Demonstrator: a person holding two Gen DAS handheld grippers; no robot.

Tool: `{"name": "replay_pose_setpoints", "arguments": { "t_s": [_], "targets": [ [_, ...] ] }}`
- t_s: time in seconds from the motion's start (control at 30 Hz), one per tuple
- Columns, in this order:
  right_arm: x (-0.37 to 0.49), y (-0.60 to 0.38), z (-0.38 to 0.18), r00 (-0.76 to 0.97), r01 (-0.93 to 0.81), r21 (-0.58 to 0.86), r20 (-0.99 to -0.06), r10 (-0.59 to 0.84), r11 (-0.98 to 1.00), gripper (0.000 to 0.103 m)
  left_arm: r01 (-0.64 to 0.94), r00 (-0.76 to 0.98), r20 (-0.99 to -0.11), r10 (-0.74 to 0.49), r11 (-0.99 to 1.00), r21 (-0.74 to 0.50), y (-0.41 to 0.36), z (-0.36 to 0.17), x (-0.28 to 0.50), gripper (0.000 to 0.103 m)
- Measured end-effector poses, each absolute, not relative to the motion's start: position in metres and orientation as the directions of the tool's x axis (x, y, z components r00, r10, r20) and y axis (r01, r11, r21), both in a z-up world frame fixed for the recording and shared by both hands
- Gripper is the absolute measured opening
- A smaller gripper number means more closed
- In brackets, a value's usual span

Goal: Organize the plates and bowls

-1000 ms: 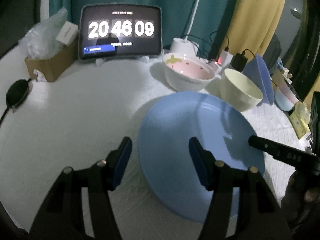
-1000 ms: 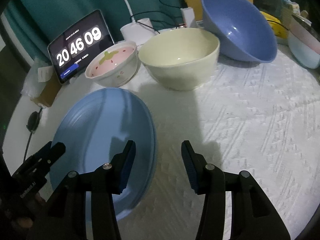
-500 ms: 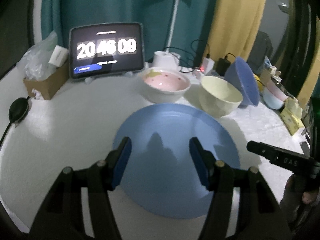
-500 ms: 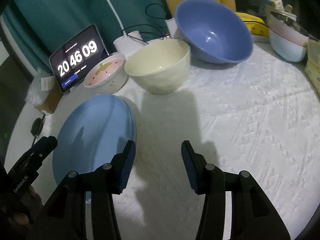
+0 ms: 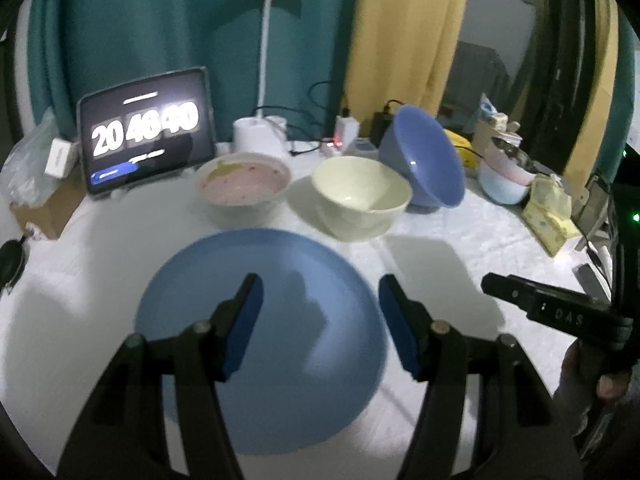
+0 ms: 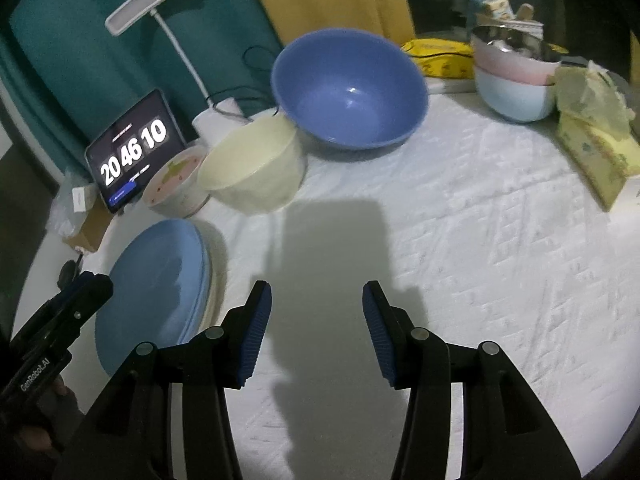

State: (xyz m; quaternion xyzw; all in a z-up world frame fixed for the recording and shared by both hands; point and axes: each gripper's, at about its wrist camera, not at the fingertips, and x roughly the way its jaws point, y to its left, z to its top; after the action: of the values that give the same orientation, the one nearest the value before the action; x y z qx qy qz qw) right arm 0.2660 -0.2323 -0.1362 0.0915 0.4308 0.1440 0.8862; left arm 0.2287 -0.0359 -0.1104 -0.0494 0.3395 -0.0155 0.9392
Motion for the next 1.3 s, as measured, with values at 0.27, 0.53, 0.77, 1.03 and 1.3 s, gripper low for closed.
{"name": "replay_pose_setpoints", "arguments": {
  "t_s": [0.27,0.53,0.77,1.03,1.3],
  "targets": [
    [0.275,-0.26,-0.124,0.625,-0.153,0.266,-0.72,0.302,0.952,0.05,0.053,0.783,-0.617,-0.075,0.997,-0.054,-0.07,-0.101,0.249,0.062],
    [0.292,-0.281,-0.116,0.652,-0.134,0.232,-0.711,0.262,0.963,0.05,0.09,0.801,-0.594,-0.075,0.996,-0.004,-0.094,-0.091,0.277,0.062],
    [0.309,-0.293,-0.11,0.685,-0.138,0.204,-0.687,0.242,0.969,0.05,0.121,0.823,-0.563,-0.081,0.992,0.034,-0.109,-0.082,0.303,0.062],
    [0.333,-0.302,-0.106,0.71,-0.129,0.16,-0.674,0.204,0.979,0.05,0.152,0.831,-0.547,-0.099,0.987,0.052,-0.12,-0.078,0.33,0.062],
    [0.367,-0.306,-0.105,0.737,-0.141,0.114,-0.651,0.181,0.983,0.05,0.162,0.876,-0.473,-0.101,0.983,0.09,-0.131,-0.083,0.356,0.062]
  ]
}}
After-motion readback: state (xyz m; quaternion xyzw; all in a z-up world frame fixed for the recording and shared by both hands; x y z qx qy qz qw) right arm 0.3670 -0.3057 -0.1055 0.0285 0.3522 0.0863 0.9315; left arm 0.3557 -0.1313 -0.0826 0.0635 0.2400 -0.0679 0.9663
